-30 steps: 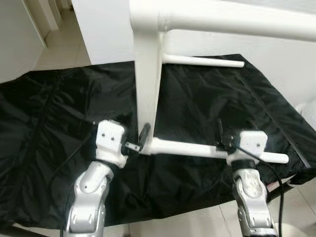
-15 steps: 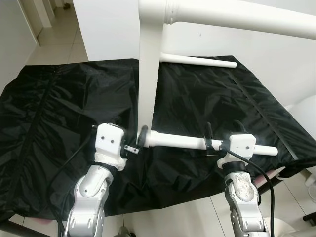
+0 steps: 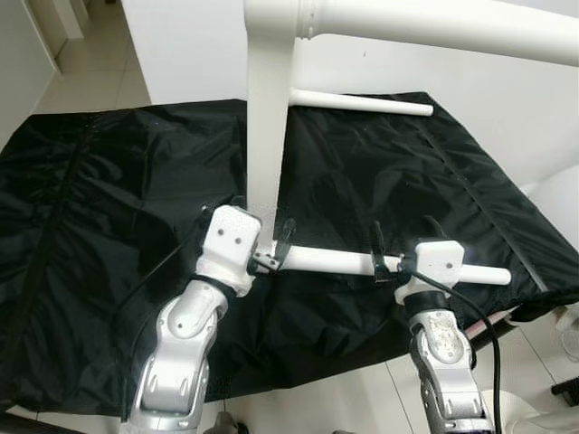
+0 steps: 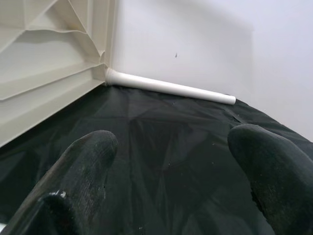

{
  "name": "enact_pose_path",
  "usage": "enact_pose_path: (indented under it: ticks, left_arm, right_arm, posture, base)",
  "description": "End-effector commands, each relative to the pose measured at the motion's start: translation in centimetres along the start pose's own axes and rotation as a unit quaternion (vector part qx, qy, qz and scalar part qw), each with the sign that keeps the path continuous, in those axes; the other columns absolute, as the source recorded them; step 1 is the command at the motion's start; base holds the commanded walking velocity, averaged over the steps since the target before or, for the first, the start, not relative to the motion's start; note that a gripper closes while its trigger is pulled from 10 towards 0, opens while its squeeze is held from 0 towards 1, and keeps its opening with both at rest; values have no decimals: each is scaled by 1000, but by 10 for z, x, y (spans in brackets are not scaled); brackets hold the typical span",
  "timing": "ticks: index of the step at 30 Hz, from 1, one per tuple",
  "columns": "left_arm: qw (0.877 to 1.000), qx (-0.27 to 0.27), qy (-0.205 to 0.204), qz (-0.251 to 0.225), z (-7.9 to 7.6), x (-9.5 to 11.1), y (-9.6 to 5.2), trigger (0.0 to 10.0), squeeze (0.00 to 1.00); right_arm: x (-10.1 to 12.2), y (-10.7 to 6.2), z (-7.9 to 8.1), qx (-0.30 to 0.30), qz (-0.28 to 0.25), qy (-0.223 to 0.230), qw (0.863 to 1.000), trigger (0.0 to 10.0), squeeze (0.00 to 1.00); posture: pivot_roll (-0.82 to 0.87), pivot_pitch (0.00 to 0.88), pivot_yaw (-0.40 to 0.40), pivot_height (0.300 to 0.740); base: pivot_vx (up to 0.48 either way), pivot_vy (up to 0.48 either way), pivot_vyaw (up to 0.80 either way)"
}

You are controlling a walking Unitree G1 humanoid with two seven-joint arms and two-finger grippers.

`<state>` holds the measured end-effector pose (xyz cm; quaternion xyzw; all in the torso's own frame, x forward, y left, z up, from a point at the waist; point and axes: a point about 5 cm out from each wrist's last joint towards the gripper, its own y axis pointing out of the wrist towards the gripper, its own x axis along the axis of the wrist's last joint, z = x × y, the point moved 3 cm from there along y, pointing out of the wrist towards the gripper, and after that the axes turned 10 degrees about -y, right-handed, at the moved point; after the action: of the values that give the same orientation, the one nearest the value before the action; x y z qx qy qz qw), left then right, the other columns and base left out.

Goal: Building children table

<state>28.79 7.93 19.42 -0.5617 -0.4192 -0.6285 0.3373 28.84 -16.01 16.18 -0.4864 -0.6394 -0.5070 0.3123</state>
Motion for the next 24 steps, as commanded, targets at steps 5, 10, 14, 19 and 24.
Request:
enact_pose_path:
  ticks: [5, 10, 14, 19, 24]
  left_arm:
    - [995, 97, -37, 11, 9, 3, 9, 10000, 0]
    - [992, 115, -58, 13, 7, 11, 16, 10000, 0]
    - [989, 134, -68, 7, 5, 22, 23, 10000, 0]
    - [983, 157, -94, 2, 8, 27, 27, 10000, 0]
    - [974, 200, -104, -30, 20, 42, 30, 10000, 0]
  right_arm:
    - [1, 2, 2, 10, 0, -3, 1000, 10000, 0]
    - [3, 4, 2, 12, -3, -6, 1000, 10000, 0]
    - [5, 6, 2, 11, -4, -6, 1000, 10000, 0]
    - [6, 7, 3, 10, -5, -6, 1000, 10000, 0]
    - [6, 8, 3, 8, -5, -6, 1000, 10000, 0]
  posture:
    - [-86, 124, -6, 740]
    - [-90, 129, -6, 740]
    - [-95, 133, -7, 740]
    - [-100, 138, -8, 740]
    - [-103, 141, -9, 740]
  base:
    - [0, 0, 0]
    - [0, 0, 0]
    - [0, 0, 0]
    - [0, 0, 0]
    - [0, 0, 0]
